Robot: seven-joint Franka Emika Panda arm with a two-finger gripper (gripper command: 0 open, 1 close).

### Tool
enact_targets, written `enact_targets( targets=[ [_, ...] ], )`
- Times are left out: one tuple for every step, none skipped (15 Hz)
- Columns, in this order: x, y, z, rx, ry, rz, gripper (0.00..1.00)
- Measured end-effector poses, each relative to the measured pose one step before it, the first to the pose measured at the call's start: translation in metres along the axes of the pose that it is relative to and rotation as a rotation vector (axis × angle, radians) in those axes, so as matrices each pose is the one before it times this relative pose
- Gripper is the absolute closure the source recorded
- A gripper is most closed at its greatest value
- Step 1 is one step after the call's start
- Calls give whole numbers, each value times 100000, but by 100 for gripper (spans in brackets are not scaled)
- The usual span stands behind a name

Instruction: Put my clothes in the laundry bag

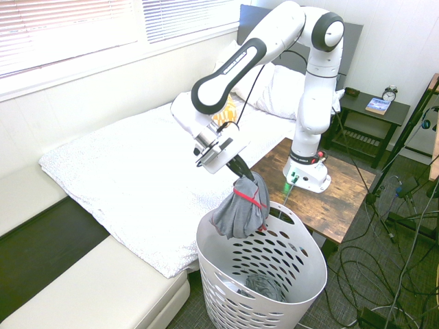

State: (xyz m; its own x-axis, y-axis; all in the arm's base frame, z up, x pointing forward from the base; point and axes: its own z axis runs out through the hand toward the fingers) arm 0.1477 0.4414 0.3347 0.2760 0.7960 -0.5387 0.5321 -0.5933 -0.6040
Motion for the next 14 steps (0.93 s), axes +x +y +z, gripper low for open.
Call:
enact_targets(
  targets=[
    [837,840,833,1390,-822,1226,0],
    [737,663,768,1291,-1102,946,0],
    [640,496,699,1124,-1349,656,0],
    [536,425,584,917,-1044,594,0],
    [484,422,497,762,-618,610,0],
    [450,377,459,697,-664,613,0],
    [436,399,449,689,-796,599,0],
    [429,363,431,587,-585,612,0],
    [449,402,414,157,-509,1531,0],
    [441,448,480,-588,-1051,2676,0],
    [416,312,400,-231,-992,2196,0],
    [346,161,216,-134,-800,1229,0],
    [239,121,26,-66,-420,757,0],
    [143,83,-194,-360,200,213,0]
  ],
)
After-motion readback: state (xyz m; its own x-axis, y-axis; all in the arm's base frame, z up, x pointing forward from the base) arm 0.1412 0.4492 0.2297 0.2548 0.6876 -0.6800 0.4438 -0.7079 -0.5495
